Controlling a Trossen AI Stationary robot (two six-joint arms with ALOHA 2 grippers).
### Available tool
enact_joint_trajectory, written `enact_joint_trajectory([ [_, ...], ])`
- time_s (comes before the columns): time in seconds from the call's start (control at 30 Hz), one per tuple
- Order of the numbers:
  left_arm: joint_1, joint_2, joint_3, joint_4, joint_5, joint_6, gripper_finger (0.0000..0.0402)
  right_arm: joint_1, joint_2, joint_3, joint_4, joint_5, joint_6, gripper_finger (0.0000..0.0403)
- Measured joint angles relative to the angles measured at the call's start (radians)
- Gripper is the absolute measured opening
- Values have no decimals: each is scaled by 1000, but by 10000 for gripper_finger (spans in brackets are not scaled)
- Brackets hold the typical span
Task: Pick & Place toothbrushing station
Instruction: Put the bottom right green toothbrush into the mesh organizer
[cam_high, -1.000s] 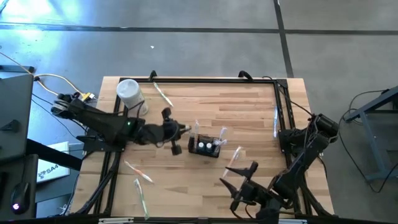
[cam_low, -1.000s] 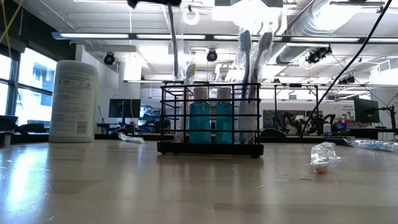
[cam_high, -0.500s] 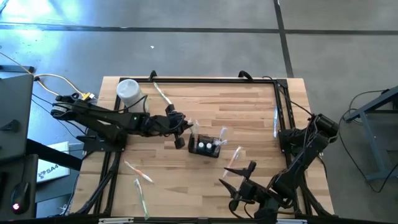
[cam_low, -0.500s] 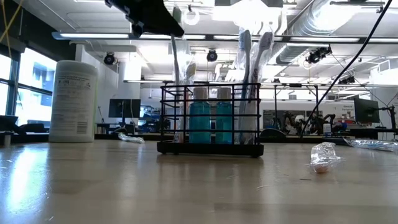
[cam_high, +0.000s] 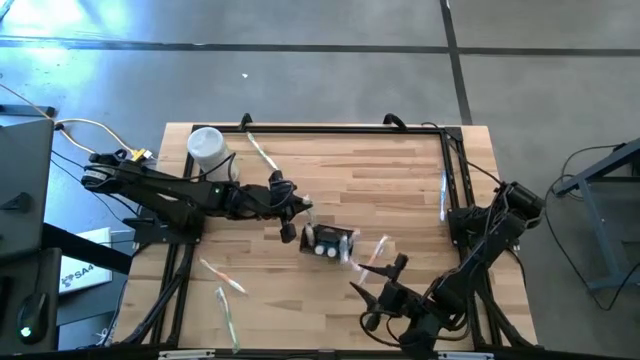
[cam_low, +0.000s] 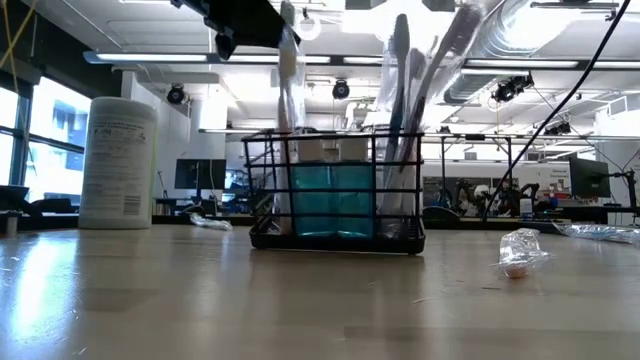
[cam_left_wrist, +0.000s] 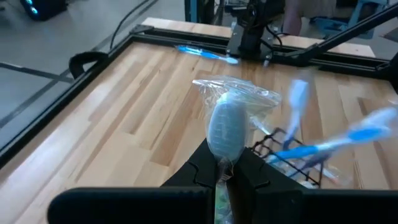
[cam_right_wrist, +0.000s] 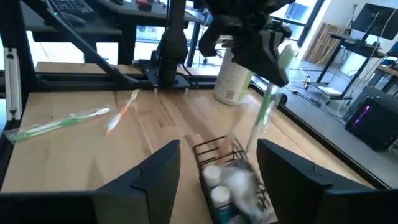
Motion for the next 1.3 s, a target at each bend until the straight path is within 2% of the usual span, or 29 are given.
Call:
enact_joint_trajectory([
  [0.5,0,-34,0,0,-84,55,9,-6,0,0,-3,1,1,203],
  [0.87,-3,-121,2,-41,-85,53,9,-6,0,0,-4,0,-1,203],
  [1.07,-76,-143,2,-92,-74,24,9,-5,0,0,-14,-1,-3,203],
  [1.2,-150,-160,2,-93,-178,69,9,-5,0,0,-17,0,-3,203],
  [1.3,-179,-167,2,-95,-188,64,9,-5,0,0,-18,0,-3,203],
])
